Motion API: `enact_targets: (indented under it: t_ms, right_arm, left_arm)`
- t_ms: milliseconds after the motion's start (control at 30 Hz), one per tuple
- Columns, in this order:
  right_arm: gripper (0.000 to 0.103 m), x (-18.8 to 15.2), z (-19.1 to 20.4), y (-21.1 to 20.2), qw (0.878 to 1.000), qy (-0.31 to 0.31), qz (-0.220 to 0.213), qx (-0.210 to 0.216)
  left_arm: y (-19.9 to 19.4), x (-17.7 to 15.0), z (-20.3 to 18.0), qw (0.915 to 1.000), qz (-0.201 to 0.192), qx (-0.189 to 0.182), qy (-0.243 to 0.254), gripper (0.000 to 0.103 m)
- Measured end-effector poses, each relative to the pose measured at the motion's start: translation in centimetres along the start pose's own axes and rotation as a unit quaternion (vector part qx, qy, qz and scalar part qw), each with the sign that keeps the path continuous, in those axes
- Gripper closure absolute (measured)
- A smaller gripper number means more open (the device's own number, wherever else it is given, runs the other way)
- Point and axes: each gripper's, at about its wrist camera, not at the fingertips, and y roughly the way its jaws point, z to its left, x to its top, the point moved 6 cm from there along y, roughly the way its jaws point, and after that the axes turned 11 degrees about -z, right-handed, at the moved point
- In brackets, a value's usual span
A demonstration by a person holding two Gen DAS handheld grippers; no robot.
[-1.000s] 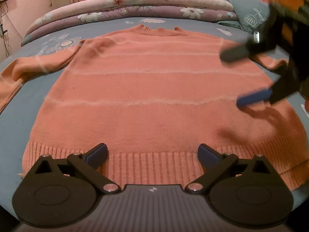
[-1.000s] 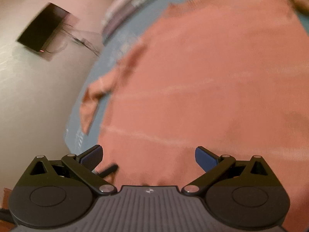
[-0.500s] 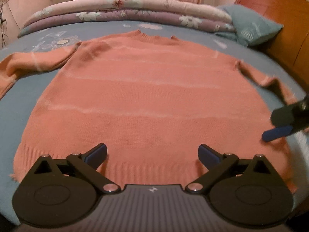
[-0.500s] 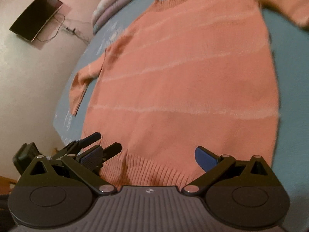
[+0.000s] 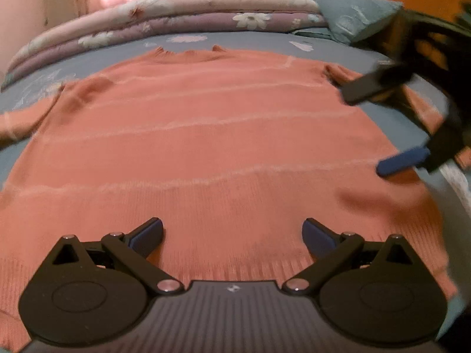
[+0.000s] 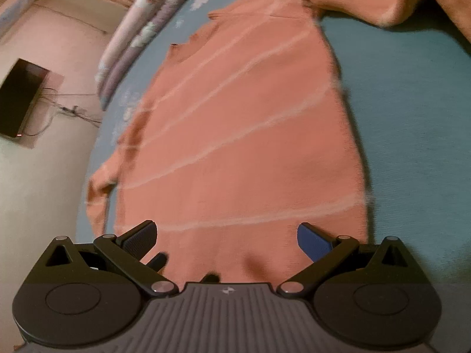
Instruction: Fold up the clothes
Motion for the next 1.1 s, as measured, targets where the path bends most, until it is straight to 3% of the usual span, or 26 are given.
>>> enact_targets:
  t_ms: [133,233,333,500,700,867,1100]
  right_arm:
    - [0.0,0.0,-0.1,0.7,1.0,0.001,0.001,-0.021]
    - [0.0,0.1,0.0,0.8,1.0,0.001,-0.003,-0.03]
    - [0.0,0.2,0.0,0.9,1.0,-0.001,-0.007,-0.03]
    - [0.0,0.4,0.1,1.1,0.999,0.006,-0.011,-0.03]
    - [0.0,0.5,0.1,1.1,0.999,0.006,-0.013,-0.035]
    - [0.0,0.3,0.5,1.1,0.999,-0.015,-0.014,-0.041]
    - [0.0,0.2,0.9,1.2,0.998,-0.036,-0.015,-0.052]
  left_arm:
    - [-1.6,-0.1,-0.3,0.9997,0.019,-0.008,0.01,0.003]
    - [-2.4,0.9,-0.5,0.9994,0.004,-0.032,0.007,0.003]
    - [-2.3,1.8,-0.9,0.9993,-0.021,-0.028,0.014,0.003]
    - [-0.9,0.2,-2.5,0.9978,0.024,-0.06,0.013,0.003]
    - [-2.6,-1.4,-4.4,0.9974,0.008,-0.052,0.05,0.002]
    - [-2.8,0.2,-2.9,0.9964,0.018,-0.082,0.013,0.002]
    - [-1.1,2.2,0.5,0.9992,0.005,-0.033,-0.021,0.002]
